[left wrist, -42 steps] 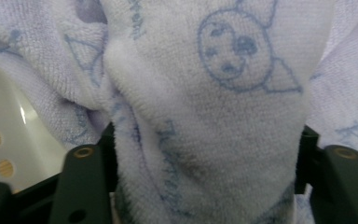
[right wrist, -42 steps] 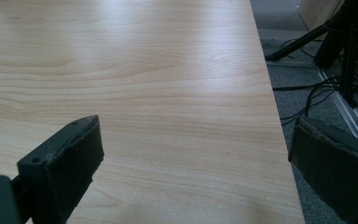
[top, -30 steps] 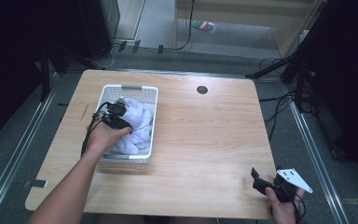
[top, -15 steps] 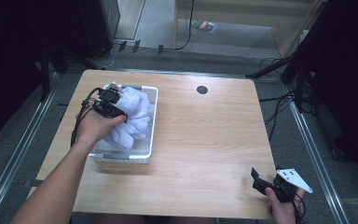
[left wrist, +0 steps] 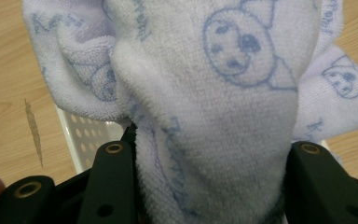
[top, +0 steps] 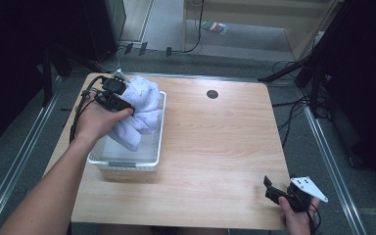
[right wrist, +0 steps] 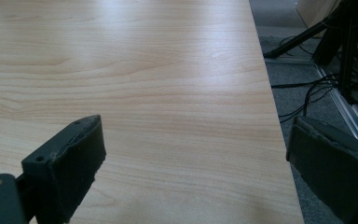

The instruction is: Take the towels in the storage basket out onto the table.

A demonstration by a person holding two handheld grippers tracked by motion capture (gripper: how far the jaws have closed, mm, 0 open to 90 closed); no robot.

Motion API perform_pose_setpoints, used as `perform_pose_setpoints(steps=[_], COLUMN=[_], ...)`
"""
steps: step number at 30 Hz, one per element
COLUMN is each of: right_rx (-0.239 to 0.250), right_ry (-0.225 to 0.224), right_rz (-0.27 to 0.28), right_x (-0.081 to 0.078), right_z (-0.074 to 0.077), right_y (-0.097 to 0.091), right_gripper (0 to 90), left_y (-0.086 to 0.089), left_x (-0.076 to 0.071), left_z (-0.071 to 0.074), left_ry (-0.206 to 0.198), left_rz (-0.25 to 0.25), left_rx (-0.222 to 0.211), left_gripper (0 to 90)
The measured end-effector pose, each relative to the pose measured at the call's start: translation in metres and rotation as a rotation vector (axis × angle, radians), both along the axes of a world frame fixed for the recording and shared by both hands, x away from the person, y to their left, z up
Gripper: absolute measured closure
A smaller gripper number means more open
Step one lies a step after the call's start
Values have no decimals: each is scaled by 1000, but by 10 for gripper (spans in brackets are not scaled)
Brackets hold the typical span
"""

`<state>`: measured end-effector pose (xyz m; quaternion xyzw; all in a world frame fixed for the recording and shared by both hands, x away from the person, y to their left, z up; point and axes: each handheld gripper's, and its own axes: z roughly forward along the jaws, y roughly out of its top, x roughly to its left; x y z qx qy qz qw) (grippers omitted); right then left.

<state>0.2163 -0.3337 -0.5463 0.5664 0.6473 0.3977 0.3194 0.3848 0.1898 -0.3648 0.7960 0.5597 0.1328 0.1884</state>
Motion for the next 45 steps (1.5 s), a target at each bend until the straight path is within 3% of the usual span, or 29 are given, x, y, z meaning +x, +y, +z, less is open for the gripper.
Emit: perform_pose_setpoints(steps=[7,17,32,45], right_rx=[3,0,1,-1], right_ry=[2,0,2,-3], right_rz=[-2,1,3,6], right_x=[0,0,0,0], right_z=[0,0,0,0], right_y=[0,0,0,0], right_gripper=[43,44,46,46], left_y=[-13,-34,-79,-124], left_x=[-2,-3,-4,0], left_z=[17,34,42,34], left_ry=[-24,-45,-75,-81], left_rz=[-27,-68,-139,-201], left_rx=[11,-21,-46,-52], left_gripper=[533,531,529,528])
